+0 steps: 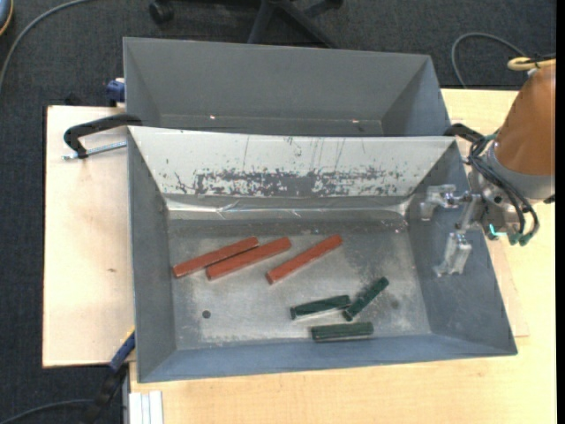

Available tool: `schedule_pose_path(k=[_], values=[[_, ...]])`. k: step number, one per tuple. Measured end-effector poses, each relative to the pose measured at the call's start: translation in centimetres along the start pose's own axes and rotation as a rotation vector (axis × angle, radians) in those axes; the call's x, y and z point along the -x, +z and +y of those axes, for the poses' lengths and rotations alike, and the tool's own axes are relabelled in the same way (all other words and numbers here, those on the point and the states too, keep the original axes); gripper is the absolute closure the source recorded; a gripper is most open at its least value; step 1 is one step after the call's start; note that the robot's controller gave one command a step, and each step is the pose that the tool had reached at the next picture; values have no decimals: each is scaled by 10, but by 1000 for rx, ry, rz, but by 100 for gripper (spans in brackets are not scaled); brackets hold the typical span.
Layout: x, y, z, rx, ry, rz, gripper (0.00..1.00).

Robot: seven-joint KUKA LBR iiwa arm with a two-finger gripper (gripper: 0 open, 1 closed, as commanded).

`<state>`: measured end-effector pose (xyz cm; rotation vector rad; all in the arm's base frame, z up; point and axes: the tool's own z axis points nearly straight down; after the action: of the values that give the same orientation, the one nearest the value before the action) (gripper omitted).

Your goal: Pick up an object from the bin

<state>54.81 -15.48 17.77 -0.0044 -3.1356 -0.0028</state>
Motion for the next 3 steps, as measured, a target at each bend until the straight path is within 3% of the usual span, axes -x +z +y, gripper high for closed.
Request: schedule_pose_path(k=[1, 2, 3], values=[[2, -5, 1, -2, -3, -9, 0], [-27, 72, 56, -2, -63, -11, 0], [-40, 91, 71, 1, -49, -1, 0]])
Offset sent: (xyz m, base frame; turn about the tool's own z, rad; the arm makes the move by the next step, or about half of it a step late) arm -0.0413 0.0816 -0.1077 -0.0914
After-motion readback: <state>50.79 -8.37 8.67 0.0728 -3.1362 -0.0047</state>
